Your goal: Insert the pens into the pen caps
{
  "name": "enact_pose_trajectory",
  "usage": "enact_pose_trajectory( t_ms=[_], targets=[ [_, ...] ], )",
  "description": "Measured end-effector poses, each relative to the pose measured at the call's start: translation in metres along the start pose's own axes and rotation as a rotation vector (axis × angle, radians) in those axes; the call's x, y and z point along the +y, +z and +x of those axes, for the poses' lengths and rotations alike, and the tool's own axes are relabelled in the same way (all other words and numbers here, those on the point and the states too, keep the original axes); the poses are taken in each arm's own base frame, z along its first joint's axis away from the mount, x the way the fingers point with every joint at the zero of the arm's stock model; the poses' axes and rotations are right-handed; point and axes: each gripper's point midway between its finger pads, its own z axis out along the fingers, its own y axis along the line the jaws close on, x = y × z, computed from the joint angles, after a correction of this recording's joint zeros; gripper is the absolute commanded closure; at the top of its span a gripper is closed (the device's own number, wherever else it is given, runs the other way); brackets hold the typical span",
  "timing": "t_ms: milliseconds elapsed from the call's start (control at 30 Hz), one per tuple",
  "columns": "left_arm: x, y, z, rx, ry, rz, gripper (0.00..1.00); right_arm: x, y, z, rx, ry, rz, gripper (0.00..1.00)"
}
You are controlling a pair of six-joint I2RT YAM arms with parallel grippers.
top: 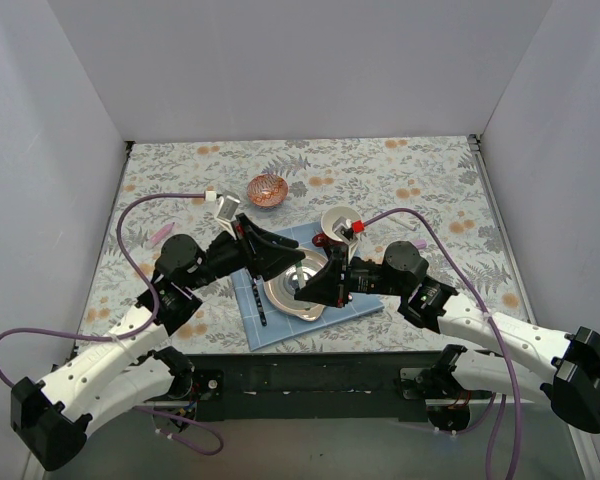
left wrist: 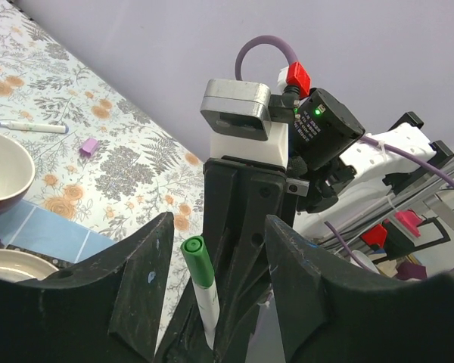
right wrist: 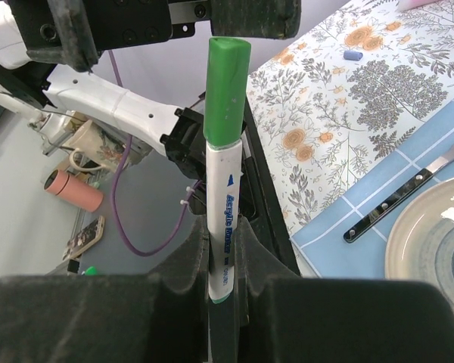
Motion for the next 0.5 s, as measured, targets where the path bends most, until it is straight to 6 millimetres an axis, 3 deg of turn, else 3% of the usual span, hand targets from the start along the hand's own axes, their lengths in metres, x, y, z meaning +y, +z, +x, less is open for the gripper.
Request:
enact_pose_trajectory(
  t_ms=[300,367,400,467,500],
  targets=[
    [0.0002,0.0021,0.0055,0.029,0.003,0.015,0.69,0.001,-0.0001,0.0006,0.003,0.002,-0.005,0.99],
    [0.0005,0.0025,0.0072,0.037,0.003,0.018,0.76,0.0014,-0.0002,0.0006,0.004,0.004,-0.007,0.99],
    [0.001,0.0029,0.008,0.04,0.001,0.018,0.88,0.0016,-0.0002,0.0005,0.004,0.003,-0.008,0.99],
    [0.0016,0.0035,0.0095,0.047,0.0,0.02,0.99,0.0031,-0.001,0.0002,0.003,-0.001,-0.012,0.99],
    [0.0011,0.0036,0.0095,0.048,-0.003,0.025,1.0,0.0043,-0.0013,0.0,0.001,-0.003,-0.014,0.99]
  ],
)
